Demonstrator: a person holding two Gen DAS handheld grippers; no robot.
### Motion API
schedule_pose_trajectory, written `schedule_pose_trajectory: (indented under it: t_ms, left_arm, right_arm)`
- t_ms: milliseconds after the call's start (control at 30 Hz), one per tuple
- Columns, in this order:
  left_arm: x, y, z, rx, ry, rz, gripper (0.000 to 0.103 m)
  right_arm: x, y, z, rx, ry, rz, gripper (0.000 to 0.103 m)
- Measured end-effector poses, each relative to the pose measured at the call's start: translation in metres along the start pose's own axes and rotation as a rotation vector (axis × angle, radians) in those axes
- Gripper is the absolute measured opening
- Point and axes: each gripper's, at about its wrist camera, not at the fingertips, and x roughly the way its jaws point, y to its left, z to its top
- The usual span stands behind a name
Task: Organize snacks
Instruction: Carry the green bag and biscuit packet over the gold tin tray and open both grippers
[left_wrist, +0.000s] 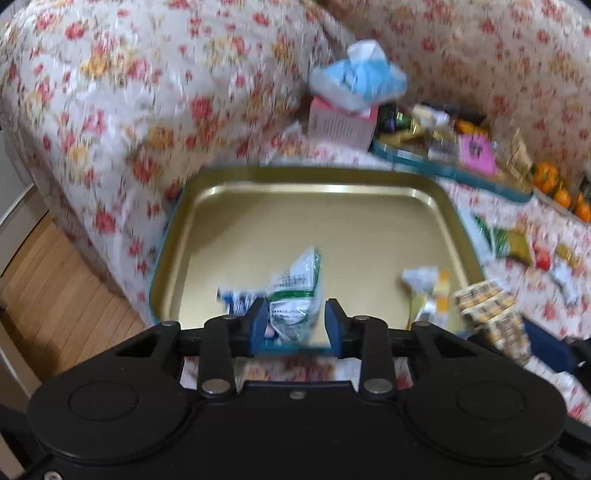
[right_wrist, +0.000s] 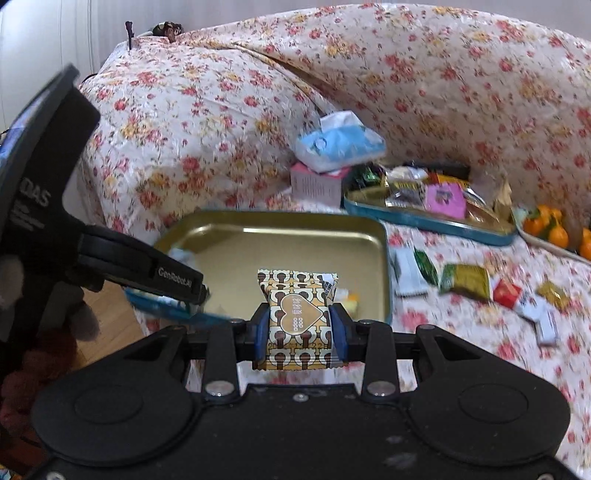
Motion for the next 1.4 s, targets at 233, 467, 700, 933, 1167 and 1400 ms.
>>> schedule_pose_trajectory:
  t_ms: [233,467,700,933,1167,1400]
  left_arm:
    - [0.03,-0.006,0.04,0.01,-0.036,-0.068,0.024]
    - [0.037,-0.014,0.052,0.022,-0.043,-0.046,0.023]
    - [0.053,-0.012,0.045,0.022,-0.002,0.05,0.023]
    - [0.061,-0.005,0.033,0.023,0.032,0.091,0.024]
    - [0.059,-0.002,0.032,0.024,0.029,0.097,0.031]
    - [0.056,-0.003,0.03,0.028,0.022,0.093,0.031]
  right_arm:
    - [0.021,-0.007,0.012,-0.002,-0.019,-0.029,0.036]
    - [0.023,-0.012,0.018,0.007,-0.047,-0.044,0.036]
    - [0.04,-0.017,0.025,0.003,-0.046,-0.06,0.036]
    - [0.073,-0.026,0.025,-0.009,0.005,-0.09,0.036]
    - [0.096,-0.026,0.033,-0.017,0.016,-0.09,0.036]
    - [0.107,-0.026,0.038,-0.003,0.027,-0.08,0.036]
